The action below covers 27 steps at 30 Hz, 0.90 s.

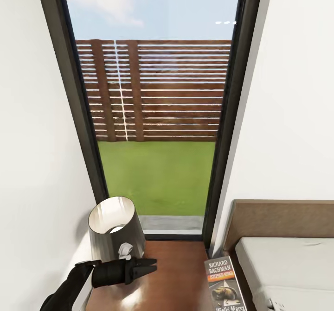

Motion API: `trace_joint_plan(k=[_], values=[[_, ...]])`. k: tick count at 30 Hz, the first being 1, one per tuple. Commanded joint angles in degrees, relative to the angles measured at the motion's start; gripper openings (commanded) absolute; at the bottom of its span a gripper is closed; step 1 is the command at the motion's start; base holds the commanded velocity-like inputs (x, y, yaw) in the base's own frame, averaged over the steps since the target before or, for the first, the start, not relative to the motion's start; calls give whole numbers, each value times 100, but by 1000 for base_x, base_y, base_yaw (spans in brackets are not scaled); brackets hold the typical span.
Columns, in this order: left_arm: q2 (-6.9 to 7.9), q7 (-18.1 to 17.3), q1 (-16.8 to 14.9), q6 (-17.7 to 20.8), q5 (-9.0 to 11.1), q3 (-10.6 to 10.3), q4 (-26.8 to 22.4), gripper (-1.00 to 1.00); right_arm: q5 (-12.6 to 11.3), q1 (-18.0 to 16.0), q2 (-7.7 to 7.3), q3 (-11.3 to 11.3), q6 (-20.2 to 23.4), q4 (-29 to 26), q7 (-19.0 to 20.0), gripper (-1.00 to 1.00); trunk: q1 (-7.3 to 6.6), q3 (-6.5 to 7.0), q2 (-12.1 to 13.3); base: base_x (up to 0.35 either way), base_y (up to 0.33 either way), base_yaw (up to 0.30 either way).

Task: In the bedroom, move the book from the bed onto either nightstand, and place the two sandals side by side next to the bed.

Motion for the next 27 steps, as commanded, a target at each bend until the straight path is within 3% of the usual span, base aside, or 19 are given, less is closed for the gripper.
trace_joint_plan(k=[1, 4, 5, 6, 7, 9, 11, 17, 23, 24, 27], values=[[7, -3, -7, 59, 39, -22, 0, 100, -29, -7, -2, -8, 146, -11, 26, -100, 3, -12, -12, 0, 0, 0], [7, -5, -6, 61, 41, -22, 0, 100, -31, -20, -4, -15, 784, -141, 31, -100, 3, -12, -12, 0, 0, 0], [7, -5, -6, 59, 41, -22, 5, 100, -35, -30, 10, -17, 1510, -483, 16, -100, 3, -12, -12, 0, 0, 0], [7, -4, -5, 59, 42, -22, 6, 100, -36, -32, 28, -18, 1689, -599, 11, -100, 3, -12, -12, 0, 0, 0], [7, -1, -6, 58, 43, -22, 7, 100, -39, -36, 120, -18, 2013, -842, 3, -100, 3, -12, -12, 0, 0, 0], [7, -3, -4, 58, 44, -16, 8, 100, -45, -41, 450, -22, 2515, -1323, -5, -100, 3, -12, -12, 0, 0, 0], [9, -4, -6, 58, 48, -7, 9, 100, -47, -46, 670, -25, 2782, -1639, -9, -100, 3, -12, -12, 0, 0, 0], [15, -7, -6, 63, 74, 12, 14, 100, -53, -73, 1160, -27, 3128, -2109, -289, -100, 3, -12, -12, 0, 0, 0], [16, 13, -5, 58, 77, 20, 23, 100, -72, -91, 1461, -28, 3166, -2165, -793, -100, 3, -12, -12, 0, 0, 0], [16, 16, -5, 58, 76, 21, 24, 100, -131, -93, 1478, -28, 3203, -2173, -866, -100, 3, -12, -12, 0, 0, 0], [16, 19, -5, 58, 78, 21, 24, 100, -609, -94, 1495, -28, 3599, -2212, -965, -100, 3, -12, -12, 0, 0, 0]])
